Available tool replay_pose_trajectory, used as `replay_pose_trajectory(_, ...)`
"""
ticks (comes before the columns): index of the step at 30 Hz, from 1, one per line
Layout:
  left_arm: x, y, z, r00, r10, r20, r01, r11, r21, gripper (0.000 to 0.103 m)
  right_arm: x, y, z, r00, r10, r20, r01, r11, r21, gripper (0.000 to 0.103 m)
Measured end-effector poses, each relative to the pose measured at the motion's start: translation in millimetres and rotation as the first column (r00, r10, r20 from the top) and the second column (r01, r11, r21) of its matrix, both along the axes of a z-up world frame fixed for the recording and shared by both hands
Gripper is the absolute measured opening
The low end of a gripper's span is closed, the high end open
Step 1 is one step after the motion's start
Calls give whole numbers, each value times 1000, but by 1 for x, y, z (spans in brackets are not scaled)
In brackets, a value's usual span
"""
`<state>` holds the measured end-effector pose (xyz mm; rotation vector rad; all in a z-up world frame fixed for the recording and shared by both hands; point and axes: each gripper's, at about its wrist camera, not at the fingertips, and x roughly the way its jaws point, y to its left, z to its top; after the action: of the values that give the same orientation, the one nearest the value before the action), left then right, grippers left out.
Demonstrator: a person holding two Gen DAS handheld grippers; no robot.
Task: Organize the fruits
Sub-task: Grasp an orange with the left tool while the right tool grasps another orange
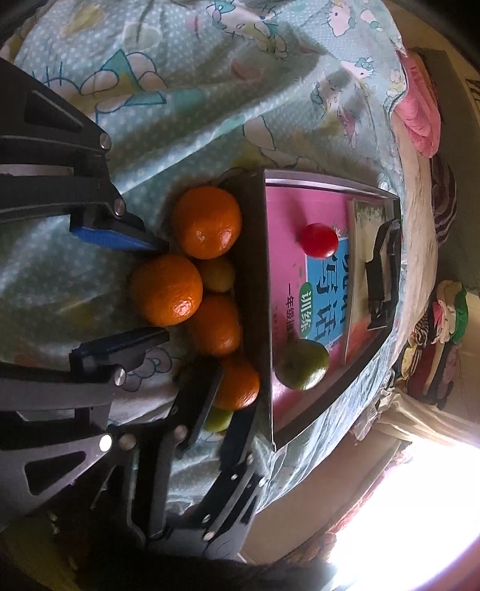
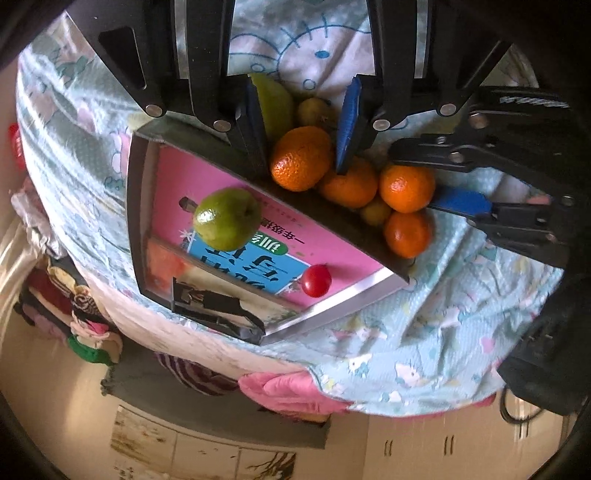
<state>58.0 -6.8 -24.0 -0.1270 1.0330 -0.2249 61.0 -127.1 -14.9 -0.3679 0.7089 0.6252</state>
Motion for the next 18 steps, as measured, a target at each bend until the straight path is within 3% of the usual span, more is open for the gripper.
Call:
replay_pose_trajectory(9,3,7,-2,999,34,9,-33,998,-50,37,-9,-24,5,998,-54,-42,61,982,181,35)
replay_pose_trajectory(18,-6,14,35,996,43,74,-36,994,-101,37,-12,-40,27,996,-86,-24,89,959,270,35)
